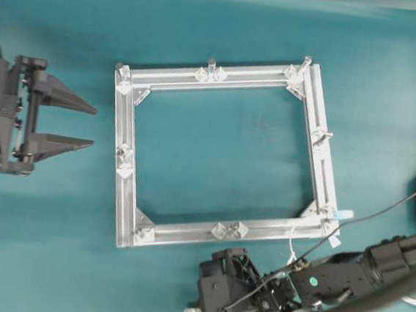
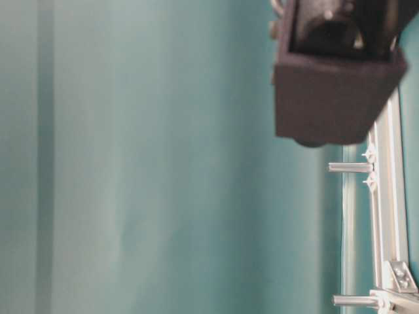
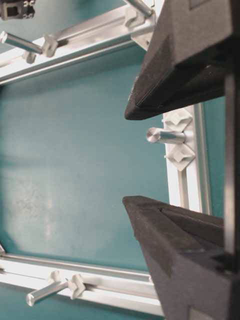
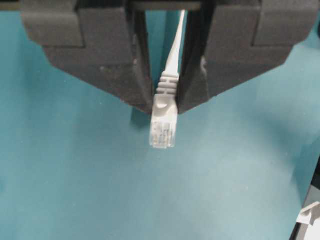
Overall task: Move the cable alternately left and right between 8 pins so it hooks onto each one.
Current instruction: 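Carry the white cable plug with the right gripper toward the frame's bottom-left corner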
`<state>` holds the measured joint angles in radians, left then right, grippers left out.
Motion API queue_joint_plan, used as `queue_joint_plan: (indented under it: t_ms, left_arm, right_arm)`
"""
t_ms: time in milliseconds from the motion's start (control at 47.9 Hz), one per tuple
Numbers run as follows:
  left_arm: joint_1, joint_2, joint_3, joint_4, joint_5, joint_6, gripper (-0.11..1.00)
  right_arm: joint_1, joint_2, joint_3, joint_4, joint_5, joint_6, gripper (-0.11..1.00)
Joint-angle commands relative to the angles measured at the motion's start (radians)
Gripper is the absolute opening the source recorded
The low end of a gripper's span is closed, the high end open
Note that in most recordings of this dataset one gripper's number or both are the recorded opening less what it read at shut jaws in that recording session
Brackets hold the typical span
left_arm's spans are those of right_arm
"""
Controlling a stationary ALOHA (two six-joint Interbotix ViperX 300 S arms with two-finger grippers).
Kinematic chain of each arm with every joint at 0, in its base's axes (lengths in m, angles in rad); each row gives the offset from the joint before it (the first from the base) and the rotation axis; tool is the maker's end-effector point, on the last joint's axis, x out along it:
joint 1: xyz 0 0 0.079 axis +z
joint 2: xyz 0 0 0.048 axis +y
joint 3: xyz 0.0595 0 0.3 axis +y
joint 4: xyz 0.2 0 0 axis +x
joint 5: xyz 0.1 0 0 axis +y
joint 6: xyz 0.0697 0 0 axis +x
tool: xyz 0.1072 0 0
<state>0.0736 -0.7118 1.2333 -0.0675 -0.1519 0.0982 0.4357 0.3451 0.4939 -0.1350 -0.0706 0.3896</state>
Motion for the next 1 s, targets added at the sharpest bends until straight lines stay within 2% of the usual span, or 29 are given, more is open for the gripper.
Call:
queue_joint_plan:
  t_ms: [0,272,439,543,585,689,752,856,982]
  left_arm:
    - [-0.002,-0.057,0.012,0.003,0.015,0.009,0.66]
    - [-0.002,-0.265,0.086,0.003,0.155,0.005,0.65]
    - [-0.002,-0.387,0.112,0.003,0.285,-0.006,0.65]
    - [-0.002,-0.446,0.123,0.003,0.325,-0.015,0.65]
    - [0.000,-0.466,0.127,0.003,0.325,-0.017,0.65]
    - [0.006,-0.479,0.132,0.003,0.325,-0.017,0.65]
    - [0.011,-0.476,0.132,0.005,0.325,-0.017,0.65]
    - [0.017,-0.471,0.133,0.003,0.322,-0.017,0.65]
    - [0.017,-0.471,0.133,0.003,0.321,-0.017,0.65]
  right_arm:
    - [0.006,-0.011,-0.021,-0.003,0.012,0.002,0.17]
    - [0.005,-0.106,-0.018,-0.003,0.160,0.006,0.16]
    - [0.006,-0.242,0.031,-0.003,0.222,0.021,0.16]
    - [0.003,-0.301,0.071,-0.003,0.262,0.049,0.16]
    - [0.002,-0.319,0.089,-0.003,0.287,0.075,0.16]
    - [-0.020,-0.362,0.140,-0.008,0.357,0.193,0.16]
    - [-0.032,-0.390,0.169,-0.037,0.379,0.262,0.16]
    - [-0.046,-0.446,0.204,-0.144,0.416,0.377,0.16]
    - [-0.078,-0.512,0.229,-0.279,0.543,0.566,0.16]
